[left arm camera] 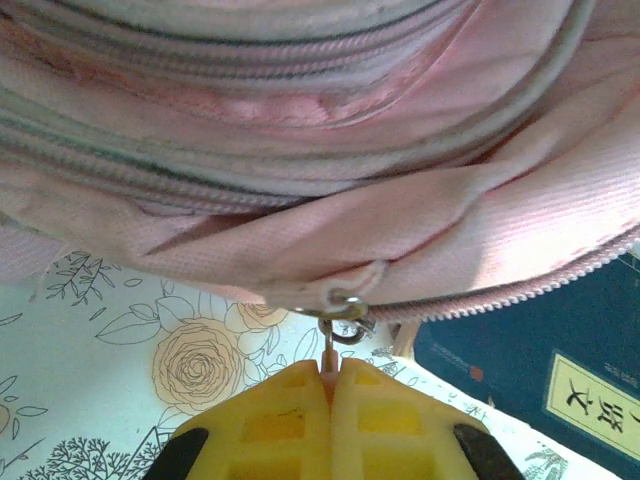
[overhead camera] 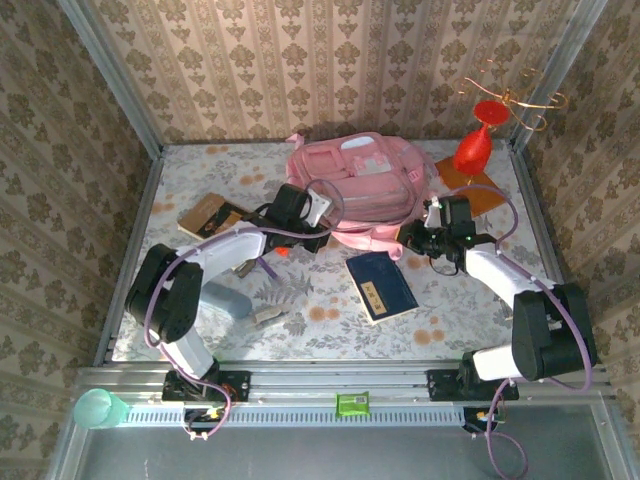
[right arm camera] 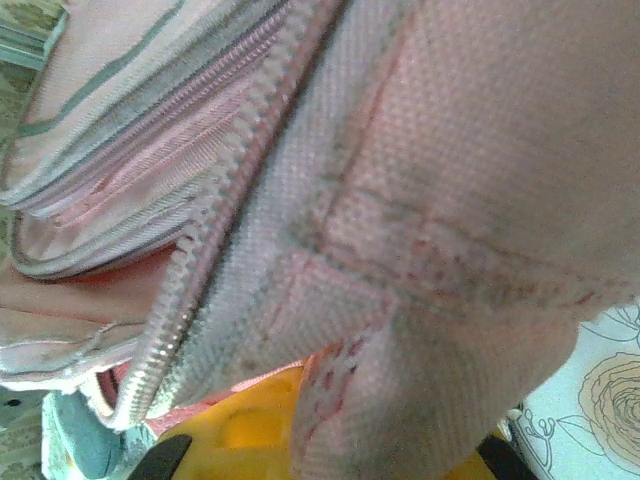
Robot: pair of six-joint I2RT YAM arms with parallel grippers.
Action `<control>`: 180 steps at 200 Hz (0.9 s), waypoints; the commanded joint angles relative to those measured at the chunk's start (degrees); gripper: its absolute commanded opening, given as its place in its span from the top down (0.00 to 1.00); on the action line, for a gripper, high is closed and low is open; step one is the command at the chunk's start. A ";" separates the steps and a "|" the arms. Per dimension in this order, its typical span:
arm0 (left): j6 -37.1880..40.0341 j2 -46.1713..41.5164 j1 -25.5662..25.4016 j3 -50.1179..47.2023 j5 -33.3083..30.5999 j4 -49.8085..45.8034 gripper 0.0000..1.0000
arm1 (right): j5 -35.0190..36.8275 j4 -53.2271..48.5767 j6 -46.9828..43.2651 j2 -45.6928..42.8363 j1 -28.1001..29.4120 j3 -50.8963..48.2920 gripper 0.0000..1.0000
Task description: Pack the student bag
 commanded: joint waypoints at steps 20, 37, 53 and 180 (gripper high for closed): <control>-4.28 -1.58 -3.10 1.77 4.14 2.26 1.00 | 4.06 7.55 4.19 1.75 6.08 -1.21 1.00; -4.75 -0.94 -4.10 2.99 6.09 2.44 1.00 | 5.09 10.56 6.40 1.66 7.62 -2.48 1.00; -4.67 -0.69 -5.13 3.40 7.23 2.57 1.00 | 6.14 12.83 8.16 1.40 8.57 -3.72 1.00; -4.05 0.85 7.31 -0.39 -18.55 -5.15 1.00 | 8.48 4.91 -1.20 -1.17 -0.39 -4.14 1.00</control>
